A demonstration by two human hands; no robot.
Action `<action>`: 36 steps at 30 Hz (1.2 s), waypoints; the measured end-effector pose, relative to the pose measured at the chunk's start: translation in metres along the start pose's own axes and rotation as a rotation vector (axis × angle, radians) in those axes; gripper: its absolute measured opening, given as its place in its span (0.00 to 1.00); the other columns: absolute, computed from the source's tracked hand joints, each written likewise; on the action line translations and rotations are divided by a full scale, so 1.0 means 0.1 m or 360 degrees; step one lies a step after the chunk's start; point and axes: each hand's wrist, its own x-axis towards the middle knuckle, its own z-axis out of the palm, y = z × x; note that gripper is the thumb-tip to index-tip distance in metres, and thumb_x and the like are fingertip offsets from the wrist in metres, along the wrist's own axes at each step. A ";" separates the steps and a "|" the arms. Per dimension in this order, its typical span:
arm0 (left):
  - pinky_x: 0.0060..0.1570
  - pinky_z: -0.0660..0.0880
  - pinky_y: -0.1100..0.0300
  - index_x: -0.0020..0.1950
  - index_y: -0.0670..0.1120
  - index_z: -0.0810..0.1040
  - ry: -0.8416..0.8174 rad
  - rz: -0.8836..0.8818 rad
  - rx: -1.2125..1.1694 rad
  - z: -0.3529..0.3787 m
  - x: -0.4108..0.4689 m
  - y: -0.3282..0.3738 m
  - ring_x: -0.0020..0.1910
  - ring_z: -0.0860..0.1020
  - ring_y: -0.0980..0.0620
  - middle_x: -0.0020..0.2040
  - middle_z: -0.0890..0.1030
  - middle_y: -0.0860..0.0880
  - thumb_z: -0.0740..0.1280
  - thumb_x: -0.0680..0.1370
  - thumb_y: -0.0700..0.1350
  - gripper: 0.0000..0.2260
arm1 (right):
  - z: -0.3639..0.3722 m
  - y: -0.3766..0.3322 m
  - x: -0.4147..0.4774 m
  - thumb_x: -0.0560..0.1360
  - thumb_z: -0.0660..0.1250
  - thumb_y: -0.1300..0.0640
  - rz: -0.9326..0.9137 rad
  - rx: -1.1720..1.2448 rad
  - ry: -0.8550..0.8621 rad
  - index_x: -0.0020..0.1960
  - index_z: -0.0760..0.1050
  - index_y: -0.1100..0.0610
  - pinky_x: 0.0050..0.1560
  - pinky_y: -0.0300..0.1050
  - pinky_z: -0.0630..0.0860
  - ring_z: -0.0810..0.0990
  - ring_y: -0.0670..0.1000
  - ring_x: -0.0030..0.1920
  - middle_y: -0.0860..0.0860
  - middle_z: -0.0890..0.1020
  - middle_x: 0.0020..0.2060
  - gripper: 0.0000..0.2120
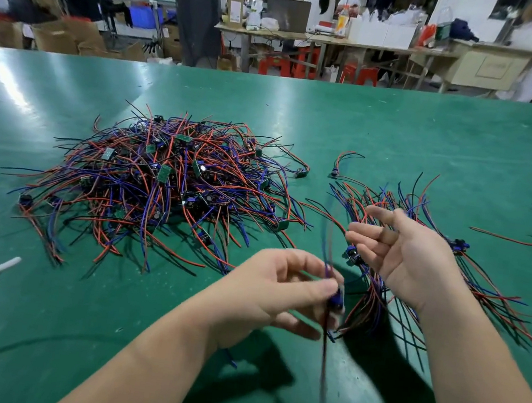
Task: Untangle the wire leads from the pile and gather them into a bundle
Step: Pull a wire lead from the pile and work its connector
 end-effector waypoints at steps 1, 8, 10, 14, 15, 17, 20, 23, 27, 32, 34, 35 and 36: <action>0.36 0.80 0.57 0.46 0.47 0.78 0.0035 0.0049 -0.0128 -0.02 0.01 0.03 0.37 0.83 0.49 0.42 0.84 0.44 0.71 0.69 0.46 0.08 | 0.01 0.02 0.00 0.82 0.54 0.57 -0.0002 -0.0035 -0.0026 0.51 0.74 0.59 0.27 0.37 0.77 0.84 0.51 0.31 0.57 0.84 0.32 0.11; 0.31 0.80 0.62 0.45 0.43 0.73 0.0460 0.0447 -0.0806 -0.07 0.07 0.07 0.33 0.83 0.52 0.40 0.85 0.44 0.72 0.63 0.43 0.14 | 0.15 0.19 -0.22 0.60 0.77 0.62 -0.0044 -0.0452 -0.0865 0.41 0.84 0.56 0.34 0.34 0.76 0.81 0.47 0.33 0.53 0.84 0.36 0.10; 0.31 0.79 0.63 0.44 0.42 0.74 0.0577 0.0495 -0.0786 -0.04 0.09 0.06 0.32 0.83 0.53 0.37 0.84 0.45 0.73 0.62 0.43 0.15 | 0.22 0.22 -0.24 0.57 0.79 0.58 -0.0094 -0.0215 -0.0910 0.40 0.84 0.55 0.37 0.34 0.77 0.81 0.46 0.33 0.52 0.84 0.35 0.13; 0.32 0.78 0.62 0.39 0.43 0.75 0.0796 0.0639 -0.0545 0.01 0.13 -0.04 0.32 0.82 0.52 0.34 0.82 0.47 0.75 0.59 0.43 0.14 | 0.33 0.30 -0.22 0.58 0.76 0.57 -0.0027 0.0226 -0.0626 0.33 0.83 0.56 0.31 0.32 0.76 0.79 0.44 0.28 0.52 0.81 0.29 0.05; 0.33 0.78 0.62 0.39 0.44 0.75 0.0820 0.0670 -0.0433 0.02 0.13 -0.07 0.33 0.82 0.52 0.34 0.82 0.47 0.75 0.60 0.43 0.13 | 0.35 0.31 -0.22 0.60 0.73 0.59 -0.0004 0.0273 -0.0558 0.32 0.83 0.56 0.30 0.32 0.76 0.78 0.43 0.27 0.51 0.81 0.28 0.01; 0.35 0.79 0.61 0.39 0.44 0.76 0.0801 0.0701 -0.0221 0.03 0.14 -0.12 0.35 0.82 0.53 0.35 0.83 0.48 0.75 0.64 0.40 0.09 | 0.36 0.31 -0.21 0.62 0.69 0.61 0.0019 0.0331 -0.0488 0.31 0.83 0.57 0.28 0.32 0.75 0.77 0.43 0.26 0.51 0.80 0.27 0.04; 0.38 0.80 0.62 0.39 0.45 0.79 0.0704 0.0719 0.0027 0.03 0.14 -0.14 0.36 0.83 0.54 0.35 0.84 0.49 0.71 0.71 0.29 0.11 | 0.34 0.27 -0.21 0.65 0.67 0.61 0.0007 0.0308 -0.0476 0.36 0.85 0.57 0.26 0.32 0.74 0.76 0.43 0.25 0.51 0.80 0.28 0.07; 0.39 0.80 0.62 0.43 0.44 0.82 0.0676 0.0686 0.0161 0.02 0.14 -0.14 0.40 0.84 0.54 0.39 0.85 0.50 0.64 0.75 0.26 0.15 | 0.30 0.22 -0.19 0.66 0.67 0.62 0.0004 0.0323 -0.0501 0.40 0.85 0.58 0.27 0.32 0.74 0.76 0.43 0.27 0.51 0.79 0.29 0.08; 0.37 0.80 0.61 0.47 0.42 0.82 0.0717 0.0597 -0.0052 0.02 0.14 -0.14 0.38 0.84 0.50 0.39 0.85 0.46 0.69 0.74 0.36 0.04 | 0.28 0.27 -0.19 0.65 0.68 0.61 -0.0154 0.0034 -0.0527 0.40 0.85 0.57 0.32 0.32 0.75 0.77 0.44 0.29 0.51 0.80 0.29 0.08; 0.37 0.80 0.59 0.44 0.41 0.82 0.0858 0.0514 0.0058 0.01 0.16 -0.21 0.35 0.82 0.50 0.37 0.85 0.43 0.77 0.63 0.43 0.12 | 0.33 0.35 -0.23 0.62 0.70 0.58 -0.0328 -0.0304 -0.0470 0.37 0.85 0.57 0.41 0.45 0.71 0.76 0.53 0.36 0.55 0.82 0.33 0.06; 0.37 0.80 0.59 0.40 0.42 0.82 0.0862 0.0428 0.0086 -0.01 0.17 -0.20 0.34 0.81 0.50 0.35 0.84 0.44 0.76 0.67 0.38 0.05 | 0.34 0.37 -0.22 0.61 0.71 0.57 -0.0349 -0.0377 -0.0394 0.35 0.85 0.57 0.37 0.44 0.69 0.74 0.52 0.34 0.55 0.81 0.32 0.06; 0.37 0.80 0.58 0.39 0.42 0.82 0.0834 0.0374 0.0082 -0.01 0.17 -0.19 0.32 0.80 0.51 0.34 0.84 0.44 0.76 0.68 0.37 0.04 | 0.34 0.36 -0.22 0.61 0.71 0.56 -0.0334 -0.0380 -0.0375 0.35 0.84 0.58 0.35 0.41 0.69 0.73 0.50 0.31 0.55 0.80 0.31 0.06; 0.36 0.80 0.58 0.39 0.42 0.82 0.0794 0.0318 0.0076 -0.02 0.17 -0.19 0.31 0.80 0.52 0.32 0.83 0.45 0.75 0.69 0.37 0.03 | 0.33 0.35 -0.22 0.61 0.71 0.57 -0.0311 -0.0365 -0.0356 0.35 0.84 0.59 0.33 0.39 0.69 0.74 0.48 0.30 0.54 0.79 0.30 0.06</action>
